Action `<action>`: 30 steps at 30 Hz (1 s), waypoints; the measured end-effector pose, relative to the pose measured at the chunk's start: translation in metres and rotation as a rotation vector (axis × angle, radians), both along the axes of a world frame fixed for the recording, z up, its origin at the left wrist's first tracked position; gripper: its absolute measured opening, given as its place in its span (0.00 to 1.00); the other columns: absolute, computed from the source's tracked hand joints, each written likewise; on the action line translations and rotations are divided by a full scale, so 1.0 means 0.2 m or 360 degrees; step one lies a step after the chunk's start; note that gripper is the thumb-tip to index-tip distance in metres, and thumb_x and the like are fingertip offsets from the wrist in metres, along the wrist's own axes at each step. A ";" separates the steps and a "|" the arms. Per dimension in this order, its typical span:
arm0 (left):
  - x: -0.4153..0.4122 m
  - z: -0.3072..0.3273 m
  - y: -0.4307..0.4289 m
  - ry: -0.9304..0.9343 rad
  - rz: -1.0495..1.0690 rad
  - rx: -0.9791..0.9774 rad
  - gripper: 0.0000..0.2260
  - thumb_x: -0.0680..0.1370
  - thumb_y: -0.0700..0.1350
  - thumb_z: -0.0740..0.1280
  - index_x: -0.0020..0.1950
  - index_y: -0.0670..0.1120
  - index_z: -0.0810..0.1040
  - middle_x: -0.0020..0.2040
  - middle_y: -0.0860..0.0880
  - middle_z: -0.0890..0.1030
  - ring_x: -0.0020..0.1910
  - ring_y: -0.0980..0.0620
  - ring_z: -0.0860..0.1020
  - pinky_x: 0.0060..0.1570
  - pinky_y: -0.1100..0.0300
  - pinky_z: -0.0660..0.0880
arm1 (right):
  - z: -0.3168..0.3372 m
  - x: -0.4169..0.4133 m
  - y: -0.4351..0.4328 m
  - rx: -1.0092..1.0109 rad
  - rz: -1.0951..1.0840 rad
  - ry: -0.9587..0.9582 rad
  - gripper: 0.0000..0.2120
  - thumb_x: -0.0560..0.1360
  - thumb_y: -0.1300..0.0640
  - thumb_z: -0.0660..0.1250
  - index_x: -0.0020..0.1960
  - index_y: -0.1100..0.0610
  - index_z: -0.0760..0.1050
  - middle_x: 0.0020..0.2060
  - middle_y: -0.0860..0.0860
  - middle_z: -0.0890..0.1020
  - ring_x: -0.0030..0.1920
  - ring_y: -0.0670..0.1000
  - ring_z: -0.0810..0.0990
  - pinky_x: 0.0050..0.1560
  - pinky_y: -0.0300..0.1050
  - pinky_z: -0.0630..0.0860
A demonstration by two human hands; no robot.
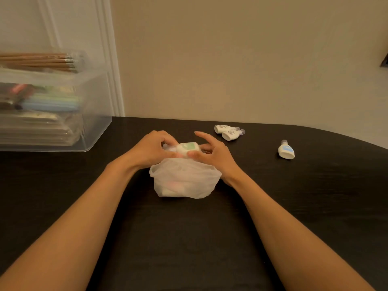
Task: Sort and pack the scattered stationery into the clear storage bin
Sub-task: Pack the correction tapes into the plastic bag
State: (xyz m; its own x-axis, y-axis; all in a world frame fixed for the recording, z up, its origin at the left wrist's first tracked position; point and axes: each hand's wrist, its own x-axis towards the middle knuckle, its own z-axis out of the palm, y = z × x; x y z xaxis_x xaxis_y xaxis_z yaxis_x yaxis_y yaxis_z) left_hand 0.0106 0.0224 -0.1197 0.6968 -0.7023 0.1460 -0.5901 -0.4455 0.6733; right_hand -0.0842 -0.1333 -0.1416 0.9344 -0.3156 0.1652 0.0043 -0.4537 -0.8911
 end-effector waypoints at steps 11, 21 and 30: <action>-0.07 -0.05 -0.02 -0.0177 0.0475 -0.0077 0.10 0.73 0.44 0.70 0.49 0.45 0.70 0.53 0.49 0.67 0.47 0.52 0.70 0.45 0.61 0.66 | 0.02 0.00 0.03 -0.0128 -0.0195 0.0080 0.12 0.72 0.59 0.70 0.55 0.59 0.76 0.60 0.53 0.73 0.56 0.52 0.76 0.55 0.44 0.74; -0.07 -0.04 -0.04 -0.0058 0.0600 0.0086 0.20 0.74 0.50 0.69 0.29 0.44 0.65 0.34 0.46 0.68 0.34 0.50 0.67 0.35 0.57 0.66 | 0.00 0.01 0.03 -0.0855 -0.0196 -0.0035 0.16 0.77 0.58 0.64 0.33 0.57 0.65 0.40 0.49 0.68 0.36 0.46 0.65 0.34 0.33 0.61; -0.11 -0.10 -0.04 -0.0336 0.0296 -0.0071 0.18 0.75 0.43 0.67 0.28 0.45 0.65 0.29 0.49 0.69 0.31 0.50 0.67 0.35 0.54 0.66 | 0.00 -0.03 0.07 -0.0773 -0.0363 -0.0265 0.23 0.69 0.69 0.60 0.24 0.53 0.53 0.22 0.49 0.58 0.27 0.46 0.54 0.29 0.42 0.53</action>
